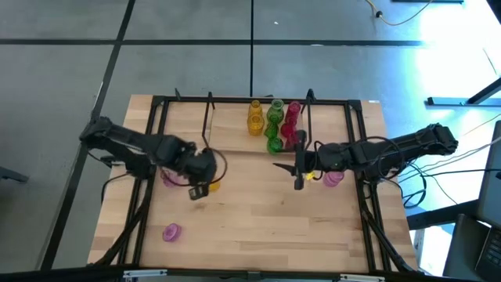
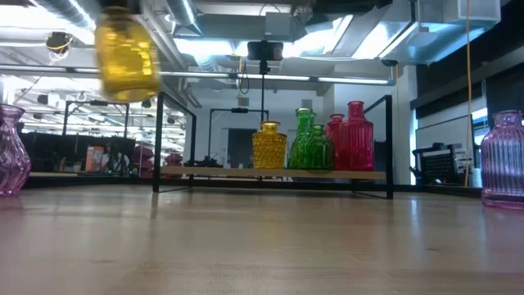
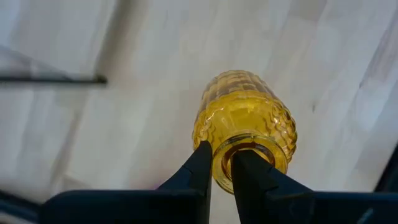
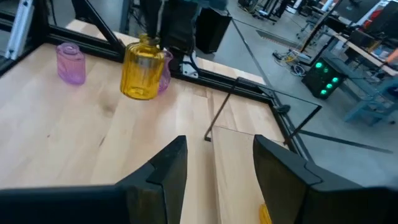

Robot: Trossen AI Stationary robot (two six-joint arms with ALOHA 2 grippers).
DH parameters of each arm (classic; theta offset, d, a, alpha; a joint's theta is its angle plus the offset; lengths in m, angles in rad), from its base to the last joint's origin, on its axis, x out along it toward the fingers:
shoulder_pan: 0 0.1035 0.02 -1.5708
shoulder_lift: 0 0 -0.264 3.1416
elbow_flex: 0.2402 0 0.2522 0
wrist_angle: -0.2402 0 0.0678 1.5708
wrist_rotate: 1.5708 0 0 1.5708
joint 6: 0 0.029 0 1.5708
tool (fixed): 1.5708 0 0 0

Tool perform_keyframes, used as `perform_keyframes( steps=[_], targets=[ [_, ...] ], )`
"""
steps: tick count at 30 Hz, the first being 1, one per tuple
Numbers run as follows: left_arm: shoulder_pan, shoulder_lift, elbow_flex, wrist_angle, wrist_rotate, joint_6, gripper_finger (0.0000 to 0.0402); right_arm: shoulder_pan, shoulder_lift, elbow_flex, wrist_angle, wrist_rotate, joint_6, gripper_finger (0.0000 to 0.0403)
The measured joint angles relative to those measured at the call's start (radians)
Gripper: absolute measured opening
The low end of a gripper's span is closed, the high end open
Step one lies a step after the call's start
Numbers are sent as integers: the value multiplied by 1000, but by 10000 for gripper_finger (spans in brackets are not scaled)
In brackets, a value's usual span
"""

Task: Sort vases onto shelf
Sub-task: Put the yellow vase on the shelf aligned with the other yellow vases

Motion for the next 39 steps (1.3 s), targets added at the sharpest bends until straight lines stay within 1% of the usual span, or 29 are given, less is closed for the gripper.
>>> perform_keyframes(
  steps=[5,10,14,17,20,23,29,34,39],
  targets=[
    [104,91,130,1,-30,201,35,42,0,0,-32,73,2,166],
    [199,185,259,1,-49,340,35,50,0,0,-56,107,16,166],
    [270,257,349,-10,-51,412,35,46,0,0,-98,140,57,166],
    [315,318,415,-49,-69,459,35,46,0,0,-123,178,80,166],
    [348,379,483,-102,-88,489,35,46,0,0,-166,205,104,166],
    [370,432,535,-112,-102,524,35,46,0,0,-196,230,128,166],
    [401,516,601,-106,-110,579,35,46,0,0,-267,248,184,166],
    [428,559,604,-77,-125,614,35,46,0,0,-335,240,226,166],
    [453,588,604,-43,-124,637,35,46,0,0,-338,240,238,166]
  ],
)
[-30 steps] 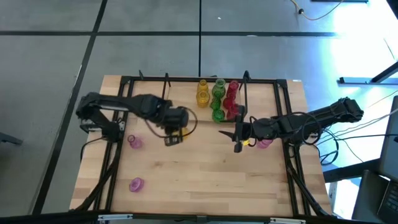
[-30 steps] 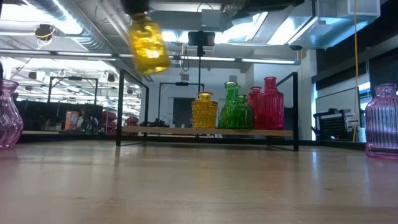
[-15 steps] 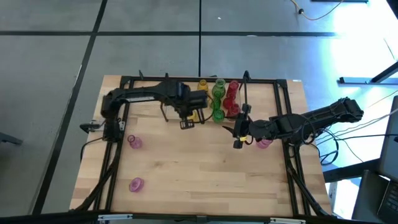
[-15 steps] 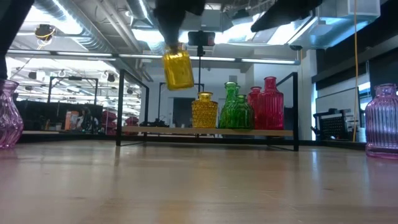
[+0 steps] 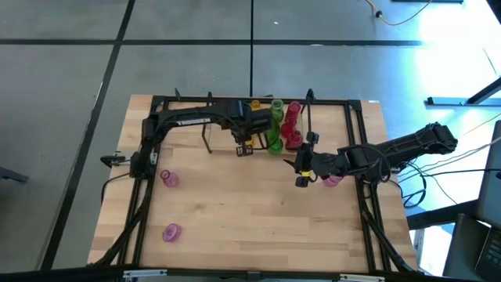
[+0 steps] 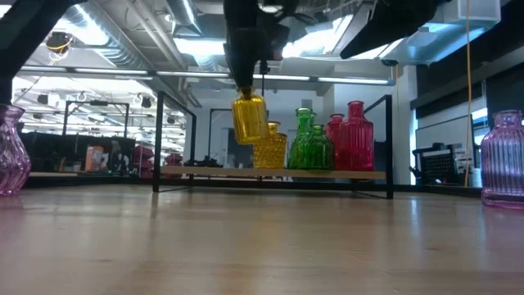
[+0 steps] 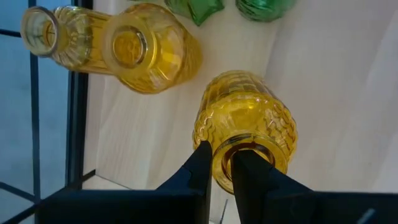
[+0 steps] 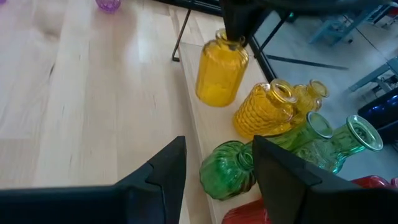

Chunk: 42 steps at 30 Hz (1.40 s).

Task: Sort vases onto shelf
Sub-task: Put the yellow vase on the shelf aligned with the other yellow vases

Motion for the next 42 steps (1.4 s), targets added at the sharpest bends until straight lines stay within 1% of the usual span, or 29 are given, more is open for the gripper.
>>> perform_keyframes(
  steps=[17,20,25,42],
  targets=[
    [26,77,-2,104,4,55,35,0,0,0,-25,-18,26,166],
    [28,80,-2,107,10,70,35,0,0,0,-26,-20,26,166],
    [34,80,-2,133,54,73,35,0,0,0,-26,-23,26,166],
    [48,88,-27,151,53,81,39,0,0,0,-25,-27,26,166]
  ],
)
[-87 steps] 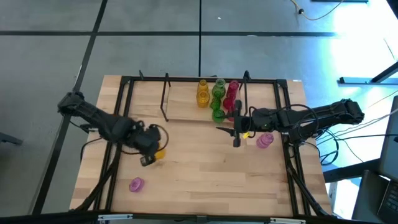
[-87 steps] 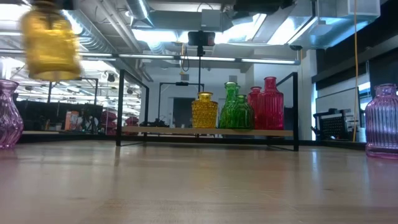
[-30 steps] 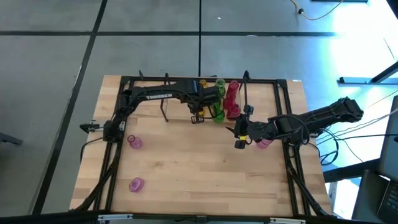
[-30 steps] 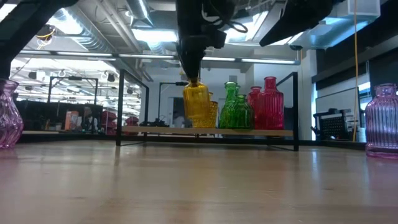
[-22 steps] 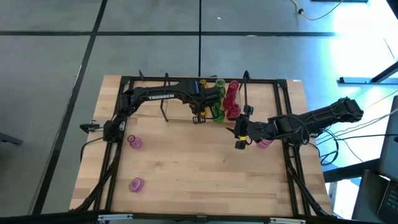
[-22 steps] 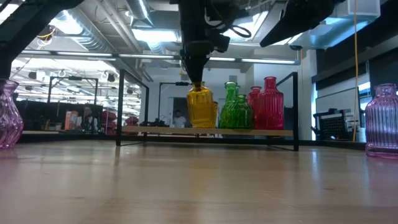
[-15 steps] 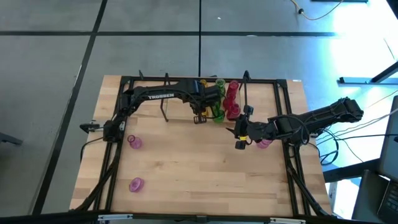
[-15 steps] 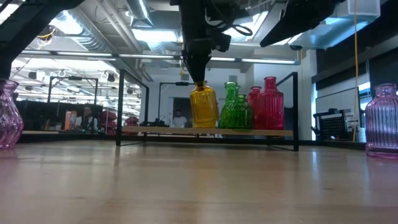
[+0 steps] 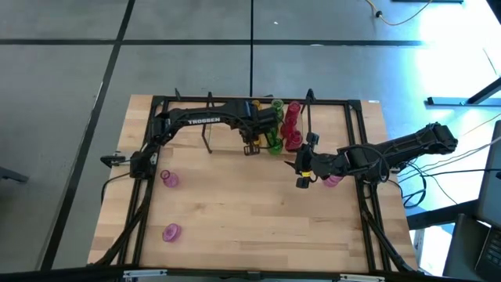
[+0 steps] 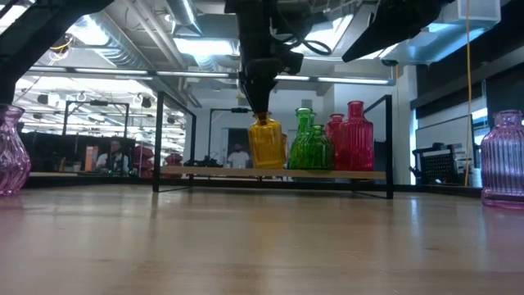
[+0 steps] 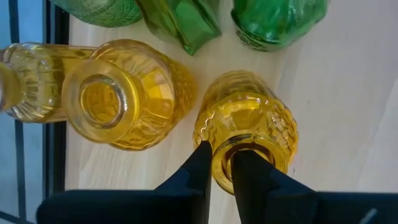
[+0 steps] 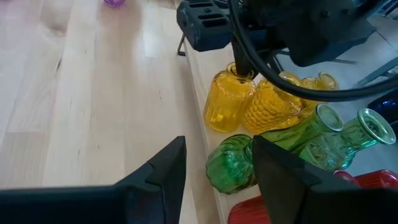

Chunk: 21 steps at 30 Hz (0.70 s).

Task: Sort vases onto shelf
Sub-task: Put the yellow vase on the shelf aligned with the other yellow vases

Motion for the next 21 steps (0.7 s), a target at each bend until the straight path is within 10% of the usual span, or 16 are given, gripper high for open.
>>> perform_keyframes(
  steps=[21],
  targets=[
    [8,1,-2,97,-1,16,115,0,0,0,0,0,0,166]
  ],
)
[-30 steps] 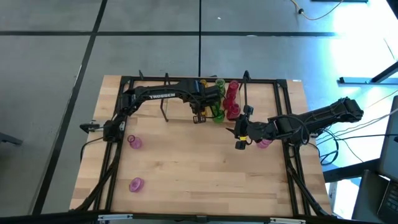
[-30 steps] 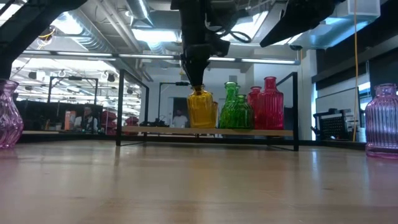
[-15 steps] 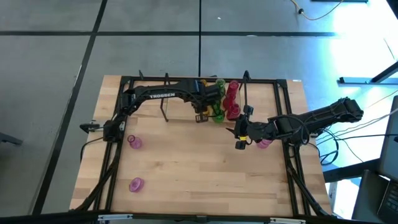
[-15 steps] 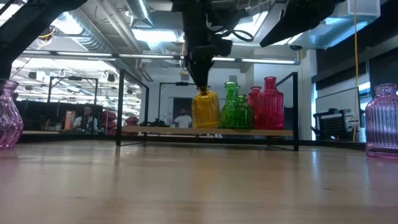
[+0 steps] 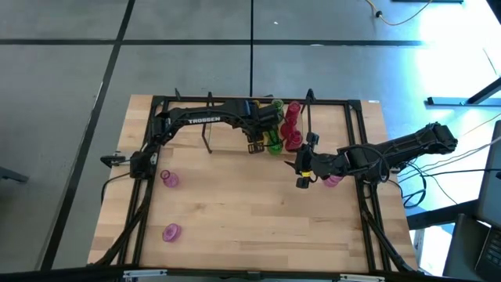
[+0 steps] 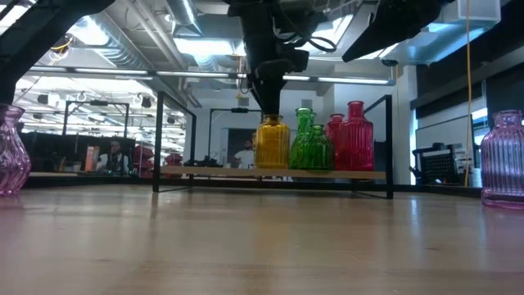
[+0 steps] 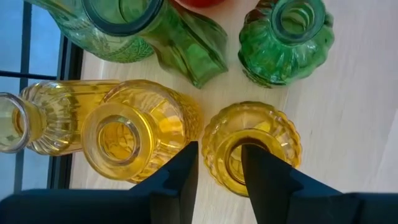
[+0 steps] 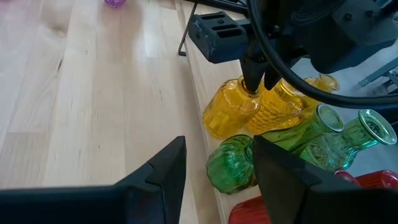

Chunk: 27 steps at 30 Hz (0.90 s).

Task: Sort vases onto shelf
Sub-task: Put the yellow vase on the shelf aligned with the other yellow vases, then put the right violet vase on the shelf

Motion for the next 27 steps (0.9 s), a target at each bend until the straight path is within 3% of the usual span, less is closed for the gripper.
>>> perform_keyframes(
  steps=[9,20,23,27],
  targets=[
    [-9,-5,62,-45,3,1,117,0,0,0,0,0,0,166],
    [-68,-18,320,-300,8,-27,117,0,0,0,0,0,0,166],
    [-103,-77,306,-335,-3,-47,117,0,0,0,1,-15,0,166],
    [-155,-197,199,-324,-32,-92,117,0,0,0,5,-78,0,166]
  ],
)
